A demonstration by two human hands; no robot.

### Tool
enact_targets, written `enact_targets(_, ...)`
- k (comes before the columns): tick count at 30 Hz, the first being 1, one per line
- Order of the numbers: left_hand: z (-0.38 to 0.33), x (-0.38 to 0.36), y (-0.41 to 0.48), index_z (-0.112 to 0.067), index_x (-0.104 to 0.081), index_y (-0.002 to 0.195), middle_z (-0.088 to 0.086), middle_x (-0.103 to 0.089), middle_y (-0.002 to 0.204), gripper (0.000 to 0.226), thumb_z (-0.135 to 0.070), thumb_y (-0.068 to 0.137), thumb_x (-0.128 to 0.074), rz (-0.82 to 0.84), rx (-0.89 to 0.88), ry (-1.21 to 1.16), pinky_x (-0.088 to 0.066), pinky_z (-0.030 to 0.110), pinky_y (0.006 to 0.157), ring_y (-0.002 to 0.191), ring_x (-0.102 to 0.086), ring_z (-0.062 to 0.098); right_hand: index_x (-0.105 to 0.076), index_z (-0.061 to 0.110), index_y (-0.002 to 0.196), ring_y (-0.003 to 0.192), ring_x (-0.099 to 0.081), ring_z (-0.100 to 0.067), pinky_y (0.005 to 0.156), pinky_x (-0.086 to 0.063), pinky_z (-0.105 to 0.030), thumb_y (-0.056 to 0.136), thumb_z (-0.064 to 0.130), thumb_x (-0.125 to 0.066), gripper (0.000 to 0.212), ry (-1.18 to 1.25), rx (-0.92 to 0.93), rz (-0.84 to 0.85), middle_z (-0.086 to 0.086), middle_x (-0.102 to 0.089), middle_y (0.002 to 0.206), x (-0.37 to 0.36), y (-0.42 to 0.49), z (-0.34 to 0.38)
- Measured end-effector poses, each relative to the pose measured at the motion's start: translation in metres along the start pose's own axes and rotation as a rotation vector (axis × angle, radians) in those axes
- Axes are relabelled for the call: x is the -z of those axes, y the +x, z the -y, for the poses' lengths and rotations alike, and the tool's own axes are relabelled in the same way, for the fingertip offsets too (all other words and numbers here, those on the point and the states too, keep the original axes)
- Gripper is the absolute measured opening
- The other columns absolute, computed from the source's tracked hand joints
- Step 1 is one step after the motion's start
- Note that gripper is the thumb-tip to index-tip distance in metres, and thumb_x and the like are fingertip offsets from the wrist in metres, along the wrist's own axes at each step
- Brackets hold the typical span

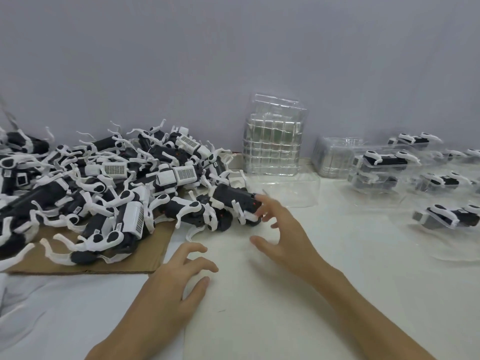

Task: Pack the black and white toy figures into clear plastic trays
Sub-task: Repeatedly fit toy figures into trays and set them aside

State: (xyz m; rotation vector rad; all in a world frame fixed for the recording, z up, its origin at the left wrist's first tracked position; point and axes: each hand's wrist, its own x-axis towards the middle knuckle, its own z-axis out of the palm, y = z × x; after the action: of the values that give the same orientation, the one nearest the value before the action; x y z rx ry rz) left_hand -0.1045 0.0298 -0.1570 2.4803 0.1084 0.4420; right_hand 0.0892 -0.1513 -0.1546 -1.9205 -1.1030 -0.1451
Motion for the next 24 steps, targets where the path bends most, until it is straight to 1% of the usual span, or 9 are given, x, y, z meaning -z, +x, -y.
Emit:
enact_targets(2,0.001,-0.001,-0.001,-0.05,-0.062,0.1,-0.039,-0.034,0.129,0.019,-0.032,0.096,-0.057,-0.002,-0.009,0.019,-0.046,0.031,0.091,0.107,-0.051,-0.008,-0.06,0.026,0.126,0.093,-0.055,-0.006,0.081,-0.046,-0.017,0.083,0.01,-0.073,0.048,-0.05,0.061,-0.011,0.018,-0.05,0.105,-0.007,-0.001,0.003)
enact_targets(5,0.002,0.0,-0.001,-0.05,-0.061,0.102,-0.039,-0.034,0.129,0.018,-0.033,0.097,-0.056,0.005,-0.002,0.035,-0.044,0.03,0.093,0.107,-0.047,-0.009,-0.073,0.012,0.103,0.078,-0.057,-0.007,0.075,-0.053,-0.025,0.085,-0.005,-0.068,0.025,-0.098,0.129,-0.184,0.005,-0.055,0.093,-0.009,0.002,0.007)
enact_targets(9,0.002,0.001,0.0,-0.05,-0.062,0.101,-0.04,-0.034,0.128,0.019,-0.032,0.097,-0.056,0.001,-0.004,0.037,-0.044,0.029,0.092,0.105,-0.049,-0.009,-0.075,0.006,0.102,0.081,-0.06,-0.004,0.075,-0.051,-0.014,0.086,-0.008,-0.069,0.023,-0.072,0.162,-0.439,0.0,-0.059,0.09,0.006,0.004,0.01)
enact_targets(15,0.003,-0.002,0.002,-0.051,-0.058,0.109,-0.035,-0.042,0.126,0.028,-0.027,0.095,-0.061,-0.028,0.0,-0.019,-0.047,0.026,0.086,0.103,-0.058,-0.004,-0.072,0.007,0.101,0.082,-0.064,-0.011,0.069,-0.055,-0.018,0.09,-0.005,-0.066,0.017,-0.014,0.117,-0.678,-0.001,-0.059,0.094,0.027,0.004,0.026)
enact_targets(17,0.003,-0.001,0.003,-0.054,-0.055,0.113,-0.031,-0.051,0.122,0.036,-0.029,0.091,-0.067,-0.067,0.046,-0.179,-0.046,0.022,0.083,0.102,-0.061,0.0,-0.072,0.007,0.1,0.082,-0.063,-0.01,0.067,-0.055,-0.018,0.09,-0.005,-0.065,0.017,0.009,0.146,-0.72,-0.002,-0.058,0.094,0.03,0.002,0.033)
enact_targets(19,-0.004,0.005,0.006,-0.06,-0.052,0.113,-0.024,-0.061,0.12,0.043,-0.045,0.079,-0.072,-0.084,0.153,-0.489,-0.05,0.02,0.079,0.098,-0.068,0.01,-0.071,0.007,0.097,0.082,-0.062,-0.011,0.067,-0.055,-0.018,0.09,-0.004,-0.064,0.015,0.029,0.206,-0.713,-0.002,-0.057,0.093,0.031,0.0,0.042)
enact_targets(20,-0.006,0.008,0.009,-0.058,-0.052,0.116,-0.019,-0.065,0.12,0.048,-0.051,0.073,-0.073,-0.094,0.199,-0.661,-0.053,0.023,0.076,0.095,-0.071,0.017,-0.071,0.006,0.095,0.082,-0.062,-0.013,0.068,-0.055,-0.02,0.089,-0.004,-0.064,0.013,0.033,0.245,-0.686,-0.003,-0.056,0.092,0.03,-0.001,0.046)
enact_targets(22,-0.006,0.011,0.016,-0.048,-0.053,0.124,-0.007,-0.071,0.117,0.053,-0.042,0.077,-0.077,-0.132,0.308,-0.993,-0.057,0.032,0.071,0.09,-0.073,0.033,-0.072,0.005,0.088,0.08,-0.06,-0.015,0.065,-0.056,-0.023,0.083,-0.007,-0.064,0.015,0.037,0.317,-0.58,-0.003,-0.056,0.089,0.024,-0.003,0.053)
enact_targets(24,-0.008,0.014,0.018,-0.042,-0.056,0.125,0.004,-0.074,0.107,0.05,-0.027,0.08,-0.074,-0.187,0.423,-1.164,-0.059,0.039,0.067,0.078,-0.073,0.039,-0.072,0.005,0.081,0.075,-0.058,-0.013,0.058,-0.051,-0.028,0.075,-0.012,-0.063,0.021,0.048,0.362,-0.429,-0.003,-0.056,0.087,0.014,-0.006,0.061)
